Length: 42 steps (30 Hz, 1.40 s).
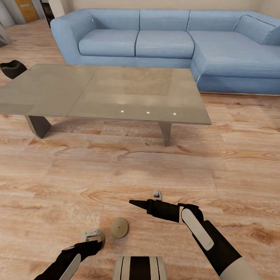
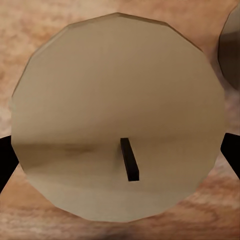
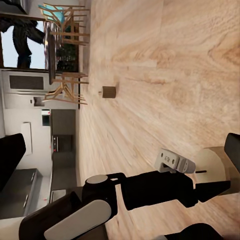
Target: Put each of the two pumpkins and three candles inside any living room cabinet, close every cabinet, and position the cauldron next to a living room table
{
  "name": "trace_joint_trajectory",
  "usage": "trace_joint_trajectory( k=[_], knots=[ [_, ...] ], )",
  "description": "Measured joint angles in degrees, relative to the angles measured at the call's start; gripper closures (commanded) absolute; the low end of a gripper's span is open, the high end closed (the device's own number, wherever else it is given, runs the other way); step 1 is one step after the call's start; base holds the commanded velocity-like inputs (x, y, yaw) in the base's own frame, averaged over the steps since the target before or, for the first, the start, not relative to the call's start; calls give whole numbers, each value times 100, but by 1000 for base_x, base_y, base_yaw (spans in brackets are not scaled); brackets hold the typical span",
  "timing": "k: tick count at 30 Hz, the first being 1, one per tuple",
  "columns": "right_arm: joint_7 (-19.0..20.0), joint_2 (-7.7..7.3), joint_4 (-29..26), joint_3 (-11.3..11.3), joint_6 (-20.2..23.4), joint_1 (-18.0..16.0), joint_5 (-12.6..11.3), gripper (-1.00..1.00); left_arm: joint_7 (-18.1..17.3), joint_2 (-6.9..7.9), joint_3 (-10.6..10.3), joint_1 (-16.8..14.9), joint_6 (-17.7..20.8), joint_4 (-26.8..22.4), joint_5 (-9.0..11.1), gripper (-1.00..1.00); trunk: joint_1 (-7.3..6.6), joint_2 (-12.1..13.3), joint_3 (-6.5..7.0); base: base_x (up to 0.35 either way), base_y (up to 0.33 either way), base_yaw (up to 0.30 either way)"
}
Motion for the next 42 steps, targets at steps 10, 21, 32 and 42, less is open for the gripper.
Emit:
trace_joint_trajectory(
  k=[10, 21, 32, 42],
  knots=[
    [-8, 0, 0, 0, 0, 0, -2, -100, 0, 0, 1, 1, -6, 1, 3, 100, 0, 0, 0, 0, 0, 0],
    [-8, 0, 0, 0, 0, 0, -3, -100, 0, 0, 0, -2, -4, 1, 0, 100, 0, 0, 0, 0, 0, 0],
    [-14, 0, 0, 0, 1, 0, -5, -100, -1, 7, 7, -2, 1, -4, -14, 100, -24, 12, 199, 0, 0, 0],
    [-435, 0, 87, -12, 4, 0, -22, -100, -11, 86, 76, -4, 72, -187, -3, 100, -49, 25, 421, 0, 0, 0]
  ],
)
